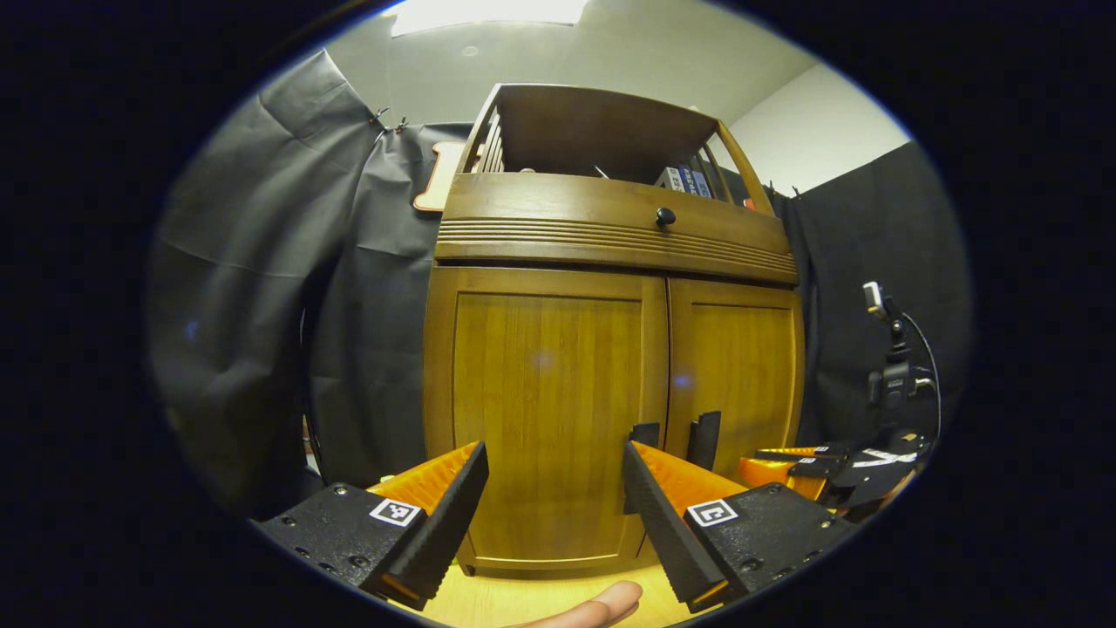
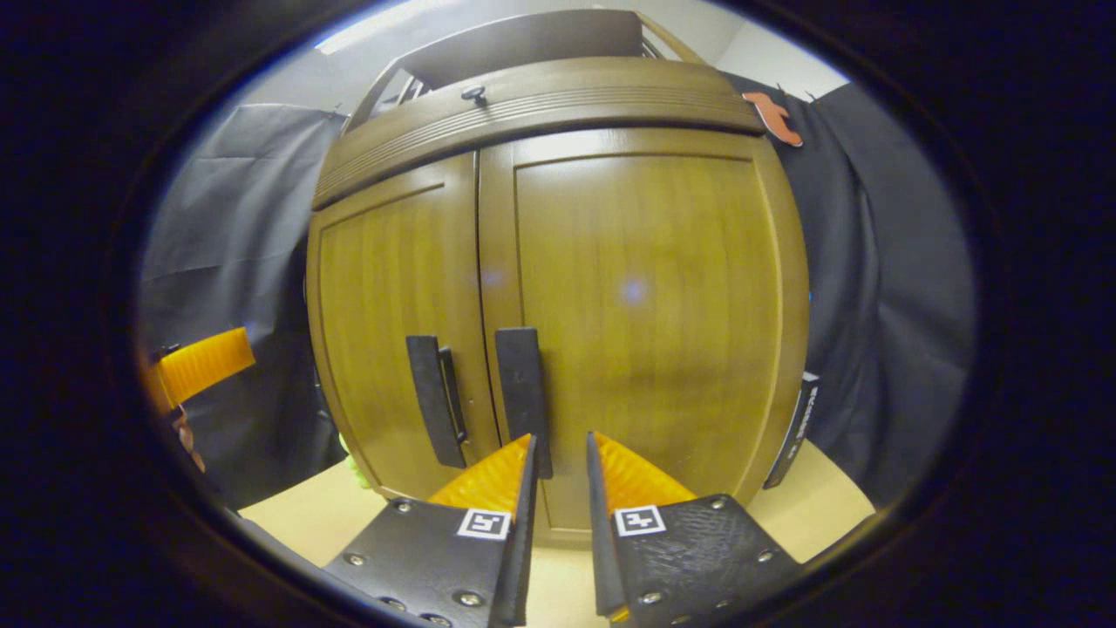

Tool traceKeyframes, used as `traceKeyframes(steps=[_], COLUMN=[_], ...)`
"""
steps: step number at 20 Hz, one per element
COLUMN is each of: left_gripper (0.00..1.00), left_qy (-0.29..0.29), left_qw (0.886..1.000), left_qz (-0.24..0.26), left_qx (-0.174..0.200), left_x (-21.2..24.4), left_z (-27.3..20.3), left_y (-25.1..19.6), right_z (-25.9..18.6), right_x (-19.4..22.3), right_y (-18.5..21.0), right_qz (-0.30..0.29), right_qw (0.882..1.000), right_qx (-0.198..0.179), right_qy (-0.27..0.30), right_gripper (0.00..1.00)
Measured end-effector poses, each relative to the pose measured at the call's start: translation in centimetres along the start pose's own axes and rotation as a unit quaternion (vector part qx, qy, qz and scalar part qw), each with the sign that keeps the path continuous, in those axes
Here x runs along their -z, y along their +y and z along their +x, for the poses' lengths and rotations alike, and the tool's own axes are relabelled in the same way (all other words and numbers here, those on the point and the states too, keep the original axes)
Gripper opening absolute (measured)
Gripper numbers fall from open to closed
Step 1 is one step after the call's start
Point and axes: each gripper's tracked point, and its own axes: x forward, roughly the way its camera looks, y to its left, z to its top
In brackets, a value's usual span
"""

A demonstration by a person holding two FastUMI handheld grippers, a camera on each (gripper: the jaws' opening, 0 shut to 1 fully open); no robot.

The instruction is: Open the right door of the double-door shoe cabinet with the right hand, and open the left door with the left hand.

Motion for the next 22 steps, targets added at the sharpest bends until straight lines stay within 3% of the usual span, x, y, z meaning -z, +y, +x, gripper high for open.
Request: traceKeyframes(steps=[2,5,9,10,11,12,15,16,17,22], left_gripper=[0.92,0.92,0.92,0.92,0.92,0.92,0.92,0.92,0.92,0.92], left_qy=[0.000,0.003,0.002,0.000,-0.001,0.000,0.007,0.009,0.011,0.011], left_qw=[1.000,1.000,1.000,1.000,1.000,1.000,1.000,1.000,1.000,1.000], left_qz=[0.001,0.001,-0.001,-0.001,-0.003,-0.005,-0.007,-0.007,-0.008,-0.005], left_qx=[-0.009,-0.011,-0.007,-0.006,-0.006,-0.007,-0.009,-0.009,-0.008,-0.012], left_x=[0.1,0.3,0.1,0.2,0.2,0.2,0.5,0.6,0.7,0.7], left_z=[0.2,0.4,0.6,0.7,0.7,0.7,0.9,1.1,1.1,1.3], left_y=[0.6,0.7,0.5,0.5,0.6,0.7,0.8,0.8,0.8,1.1], right_z=[0.9,1.9,3.5,3.9,4.5,4.9,5.3,5.1,5.1,2.2], right_x=[0.1,0.4,0.7,0.6,0.5,0.2,0.5,0.5,0.4,0.2], right_y=[-0.6,0.3,1.5,1.8,2.0,2.3,1.9,2.1,2.2,2.2], right_qz=[0.019,0.040,0.025,0.018,0.010,0.005,-0.046,-0.047,-0.033,-0.018], right_qw=[1.000,0.999,1.000,1.000,1.000,1.000,0.999,0.999,0.999,1.000], right_qx=[0.012,-0.006,-0.013,-0.011,-0.005,0.000,0.025,0.025,0.020,-0.016], right_qy=[-0.018,-0.014,-0.014,-0.015,-0.014,-0.016,-0.009,-0.008,-0.003,0.004], right_gripper=[0.41,0.59,0.79,0.72,0.79,0.79,0.31,0.31,0.22,0.22])
